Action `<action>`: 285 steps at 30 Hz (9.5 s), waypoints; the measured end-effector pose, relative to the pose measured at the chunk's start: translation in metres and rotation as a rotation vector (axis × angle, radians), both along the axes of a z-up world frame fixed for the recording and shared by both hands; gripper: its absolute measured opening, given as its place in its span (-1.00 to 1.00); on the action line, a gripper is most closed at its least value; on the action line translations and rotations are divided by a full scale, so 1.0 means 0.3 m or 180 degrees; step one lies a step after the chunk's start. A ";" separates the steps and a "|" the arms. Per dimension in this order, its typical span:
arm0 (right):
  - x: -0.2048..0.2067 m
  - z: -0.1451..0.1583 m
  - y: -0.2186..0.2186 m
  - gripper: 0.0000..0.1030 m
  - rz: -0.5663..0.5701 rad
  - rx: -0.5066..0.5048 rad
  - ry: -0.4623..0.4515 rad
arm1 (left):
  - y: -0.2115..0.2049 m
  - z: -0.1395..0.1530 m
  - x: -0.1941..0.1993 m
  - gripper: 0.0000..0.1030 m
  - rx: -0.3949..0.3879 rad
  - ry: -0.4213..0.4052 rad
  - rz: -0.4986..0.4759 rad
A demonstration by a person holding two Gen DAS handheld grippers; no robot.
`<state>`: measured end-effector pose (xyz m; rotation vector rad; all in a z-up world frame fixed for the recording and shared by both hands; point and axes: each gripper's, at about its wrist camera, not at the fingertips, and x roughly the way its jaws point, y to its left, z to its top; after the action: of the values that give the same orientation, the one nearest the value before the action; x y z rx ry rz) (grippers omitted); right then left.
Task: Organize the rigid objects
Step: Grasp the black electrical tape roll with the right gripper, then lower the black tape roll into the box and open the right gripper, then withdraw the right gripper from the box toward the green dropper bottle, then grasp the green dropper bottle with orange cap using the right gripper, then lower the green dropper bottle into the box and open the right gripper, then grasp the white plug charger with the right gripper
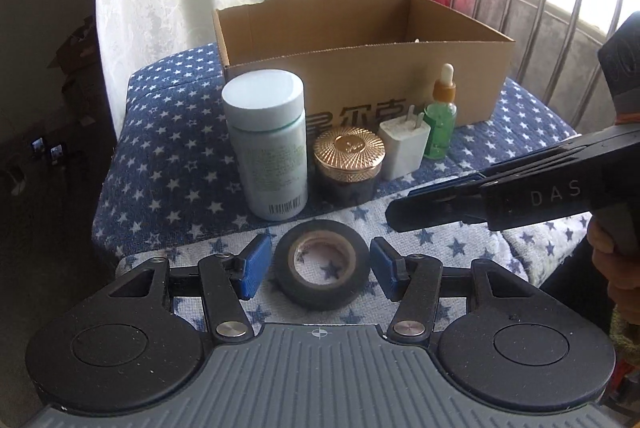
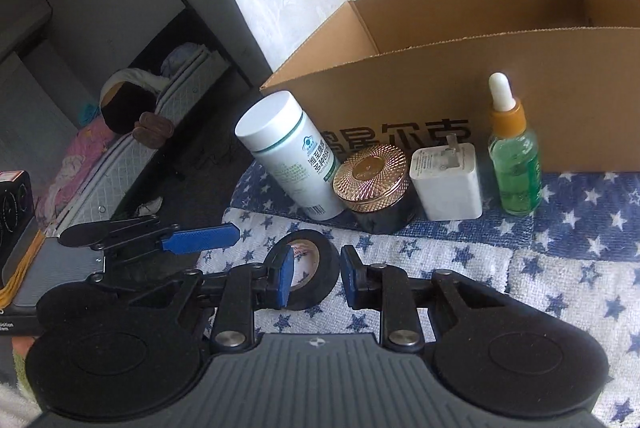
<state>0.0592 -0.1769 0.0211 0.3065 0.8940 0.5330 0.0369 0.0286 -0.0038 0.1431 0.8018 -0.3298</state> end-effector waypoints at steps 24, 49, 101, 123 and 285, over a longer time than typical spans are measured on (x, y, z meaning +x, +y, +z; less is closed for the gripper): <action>0.043 -0.101 0.101 -0.47 0.0124 -0.0339 0.0205 | 0.005 -0.115 0.020 0.25 0.0016 0.0129 -0.0058; -0.055 0.018 0.131 -0.53 0.0076 -0.0579 -0.0371 | -0.029 -0.008 -0.075 0.25 0.0132 -0.0421 -0.0054; 0.965 -0.023 -0.262 -0.63 -0.0277 -0.0641 0.0769 | -0.413 0.028 0.998 0.23 0.0841 0.0891 -0.0388; 0.666 0.276 -0.238 -0.62 -0.0133 -0.0588 0.0256 | -0.137 0.372 0.588 0.24 0.0200 -0.0018 0.0041; 0.051 0.169 -0.387 -0.49 -0.0634 0.0235 -0.0360 | -0.387 0.042 -0.010 0.01 -0.0040 -0.0711 -0.0520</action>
<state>0.0746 -0.2929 0.0718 0.4235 0.7261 0.3954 0.0340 -0.0874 0.0089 0.2303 0.5678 -0.4645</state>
